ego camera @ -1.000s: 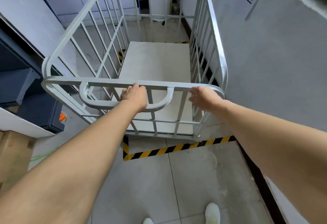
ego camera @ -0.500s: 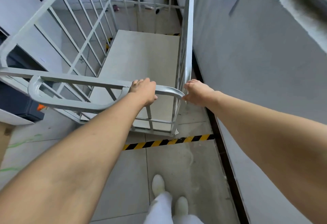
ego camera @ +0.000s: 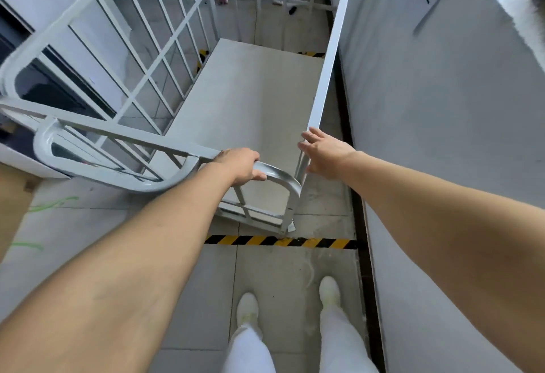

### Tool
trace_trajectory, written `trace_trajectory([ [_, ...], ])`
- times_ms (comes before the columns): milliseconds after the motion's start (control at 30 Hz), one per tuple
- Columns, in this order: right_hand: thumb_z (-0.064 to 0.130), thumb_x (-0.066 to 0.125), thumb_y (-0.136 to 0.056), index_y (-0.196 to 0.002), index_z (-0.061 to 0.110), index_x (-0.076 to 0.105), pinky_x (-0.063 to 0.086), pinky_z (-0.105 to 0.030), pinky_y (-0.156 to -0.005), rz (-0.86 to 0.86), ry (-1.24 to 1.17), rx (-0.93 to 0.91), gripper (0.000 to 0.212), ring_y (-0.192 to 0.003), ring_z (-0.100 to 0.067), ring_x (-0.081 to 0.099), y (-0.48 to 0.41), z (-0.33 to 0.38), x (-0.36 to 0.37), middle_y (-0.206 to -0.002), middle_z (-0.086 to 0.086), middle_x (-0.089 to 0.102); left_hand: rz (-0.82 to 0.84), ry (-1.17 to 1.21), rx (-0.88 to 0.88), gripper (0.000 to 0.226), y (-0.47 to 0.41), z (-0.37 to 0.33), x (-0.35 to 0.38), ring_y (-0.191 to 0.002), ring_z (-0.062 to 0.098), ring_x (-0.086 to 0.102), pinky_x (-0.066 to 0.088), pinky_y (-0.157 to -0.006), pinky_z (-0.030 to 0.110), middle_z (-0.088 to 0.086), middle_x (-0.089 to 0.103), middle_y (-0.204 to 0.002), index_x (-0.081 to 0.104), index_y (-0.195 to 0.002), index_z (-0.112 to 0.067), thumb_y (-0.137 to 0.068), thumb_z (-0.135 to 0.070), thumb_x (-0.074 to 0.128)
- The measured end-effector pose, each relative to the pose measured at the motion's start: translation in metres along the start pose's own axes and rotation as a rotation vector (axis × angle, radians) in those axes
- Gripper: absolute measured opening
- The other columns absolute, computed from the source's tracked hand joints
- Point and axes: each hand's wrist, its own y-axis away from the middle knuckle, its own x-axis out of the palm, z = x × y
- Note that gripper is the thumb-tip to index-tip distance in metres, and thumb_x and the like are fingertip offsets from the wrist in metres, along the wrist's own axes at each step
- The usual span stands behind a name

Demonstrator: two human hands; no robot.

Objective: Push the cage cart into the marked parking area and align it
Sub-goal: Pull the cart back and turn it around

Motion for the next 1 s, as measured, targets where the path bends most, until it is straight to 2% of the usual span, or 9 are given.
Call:
trace_trajectory([
  [67, 0.028, 0.059, -0.09, -0.137, 0.009, 0.044, 0.031, -0.036, -0.116, 0.019, 0.032, -0.068, 0.053, -0.146, -0.022, 0.017, -0.01, -0.009, -0.003, -0.15, -0.008, 0.033, 0.027, 0.065, -0.054, 0.053, -0.001, -0.002, -0.001, -0.124, 0.034, 0.049, 0.04, -0.099, 0.037, 0.013, 0.058, -0.131, 0.053, -0.132, -0.013, -0.092, -0.047, 0.057],
  [167, 0.03, 0.058, -0.091, -0.124, 0.006, 0.054, 0.038, -0.036, -0.106, 0.027, 0.018, -0.133, 0.041, -0.143, -0.018, 0.025, -0.023, -0.019, -0.004, -0.139, -0.007, 0.047, 0.072, 0.108, -0.125, 0.053, -0.004, -0.003, -0.004, -0.123, 0.033, 0.049, 0.041, -0.099, 0.037, 0.013, 0.058, -0.131, 0.055, -0.13, -0.012, -0.089, -0.045, 0.061],
  [267, 0.029, 0.057, -0.093, -0.118, 0.005, 0.06, 0.036, -0.034, -0.11, 0.012, 0.007, -0.19, 0.035, -0.146, -0.016, 0.022, -0.035, -0.024, 0.002, -0.136, -0.006, 0.053, 0.08, 0.16, -0.174, 0.05, -0.006, -0.007, -0.004, -0.119, 0.032, 0.053, 0.044, -0.098, 0.036, 0.013, 0.06, -0.129, 0.058, -0.126, -0.012, -0.087, -0.043, 0.065],
  [400, 0.03, 0.059, -0.091, -0.108, 0.004, 0.066, 0.029, -0.031, -0.112, 0.031, 0.028, -0.226, 0.032, -0.129, -0.023, 0.044, -0.046, -0.021, 0.008, -0.119, -0.012, 0.064, 0.06, 0.207, -0.181, 0.057, -0.006, -0.007, -0.002, -0.13, 0.031, 0.047, 0.04, -0.108, 0.037, 0.011, 0.054, -0.139, 0.052, -0.136, -0.015, -0.087, -0.041, 0.066],
  [500, 0.032, 0.061, -0.09, -0.118, 0.007, 0.063, 0.02, -0.029, -0.115, 0.074, 0.0, -0.283, 0.037, -0.131, -0.021, 0.042, -0.049, -0.029, 0.002, -0.124, -0.009, 0.061, 0.021, 0.214, -0.142, 0.056, -0.004, -0.001, 0.001, -0.134, 0.03, 0.038, 0.035, -0.109, 0.036, 0.014, 0.051, -0.138, 0.051, -0.137, -0.017, -0.089, -0.042, 0.063],
  [567, 0.032, 0.062, -0.09, -0.127, 0.011, 0.059, 0.022, -0.028, -0.116, 0.078, -0.006, -0.291, 0.042, -0.133, -0.021, 0.04, -0.052, -0.03, 0.002, -0.131, -0.009, 0.056, 0.002, 0.217, -0.132, 0.052, -0.002, 0.004, 0.003, -0.133, 0.03, 0.037, 0.034, -0.108, 0.036, 0.015, 0.052, -0.134, 0.054, -0.134, -0.016, -0.089, -0.042, 0.063],
  [733, 0.028, 0.064, -0.089, -0.125, 0.009, 0.061, 0.03, -0.032, -0.113, 0.037, 0.011, -0.291, 0.04, -0.128, -0.027, 0.044, -0.056, -0.018, 0.01, -0.128, -0.011, 0.057, 0.026, 0.213, -0.143, 0.053, 0.001, 0.014, 0.003, -0.132, 0.031, 0.042, 0.036, -0.109, 0.038, 0.014, 0.052, -0.138, 0.054, -0.134, -0.014, -0.088, -0.039, 0.065],
  [833, 0.028, 0.067, -0.087, -0.122, 0.011, 0.062, 0.035, -0.042, -0.111, 0.038, -0.007, -0.281, 0.04, -0.125, -0.029, 0.045, -0.06, -0.009, 0.013, -0.124, -0.012, 0.059, 0.037, 0.205, -0.153, 0.055, 0.004, 0.021, 0.003, -0.133, 0.031, 0.042, 0.036, -0.109, 0.037, 0.014, 0.05, -0.141, 0.052, -0.136, -0.015, -0.088, -0.039, 0.065],
  [1000, 0.026, 0.067, -0.087, -0.113, 0.004, 0.065, 0.03, -0.037, -0.114, 0.018, 0.001, -0.291, 0.035, -0.121, -0.029, 0.049, -0.063, 0.003, 0.016, -0.119, -0.014, 0.062, 0.05, 0.202, -0.171, 0.059, 0.007, 0.03, 0.005, -0.139, 0.03, 0.035, 0.032, -0.114, 0.038, 0.012, 0.048, -0.145, 0.047, -0.141, -0.015, -0.089, -0.038, 0.065],
])
